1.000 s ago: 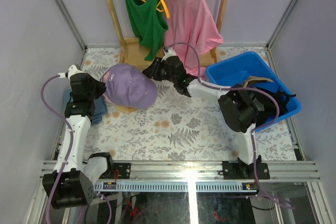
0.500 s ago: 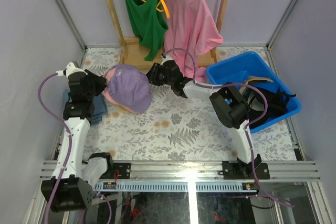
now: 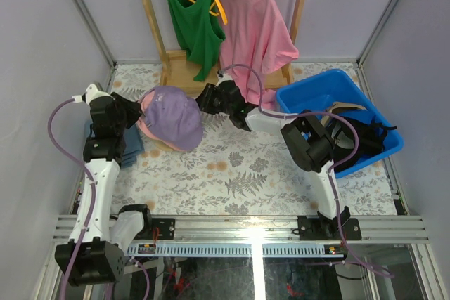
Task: Stack the hats
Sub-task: Stack the hat on the hat, then pick up the hat from the bin.
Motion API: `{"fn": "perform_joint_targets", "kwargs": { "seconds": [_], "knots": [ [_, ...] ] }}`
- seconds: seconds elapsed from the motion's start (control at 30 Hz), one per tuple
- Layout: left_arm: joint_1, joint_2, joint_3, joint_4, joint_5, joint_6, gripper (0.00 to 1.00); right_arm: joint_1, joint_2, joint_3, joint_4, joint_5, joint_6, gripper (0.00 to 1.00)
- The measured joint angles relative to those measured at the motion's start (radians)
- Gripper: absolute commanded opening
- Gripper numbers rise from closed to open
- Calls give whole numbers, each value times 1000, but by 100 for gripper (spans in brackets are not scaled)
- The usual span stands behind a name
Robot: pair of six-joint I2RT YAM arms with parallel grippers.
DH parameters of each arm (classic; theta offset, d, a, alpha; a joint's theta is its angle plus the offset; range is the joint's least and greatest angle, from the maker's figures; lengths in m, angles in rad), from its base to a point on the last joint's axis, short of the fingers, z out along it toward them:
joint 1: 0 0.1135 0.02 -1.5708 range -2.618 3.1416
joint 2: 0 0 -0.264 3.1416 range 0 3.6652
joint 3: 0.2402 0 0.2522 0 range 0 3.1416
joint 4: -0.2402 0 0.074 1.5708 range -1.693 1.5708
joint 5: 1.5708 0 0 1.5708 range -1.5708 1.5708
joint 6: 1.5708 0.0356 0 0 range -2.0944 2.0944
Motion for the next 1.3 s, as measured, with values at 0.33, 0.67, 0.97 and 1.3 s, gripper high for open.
{"fn": "perform_joint_targets", "kwargs": {
  "seconds": [0.33, 0.67, 0.97, 1.3],
  "knots": [
    [0, -24, 11, -12, -21, -6, 47, -25, -60, -30, 1, 47, -16, 44],
    [0, -51, 28, -35, -34, -11, 57, -29, -177, -159, 2, 90, -65, 45],
    [0, -122, 72, -36, -23, -11, 59, -10, -359, -338, -85, 203, -187, 46],
    [-140, -117, 115, -36, 36, -6, 59, 65, -740, -503, -287, 421, -316, 50]
  ]
}}
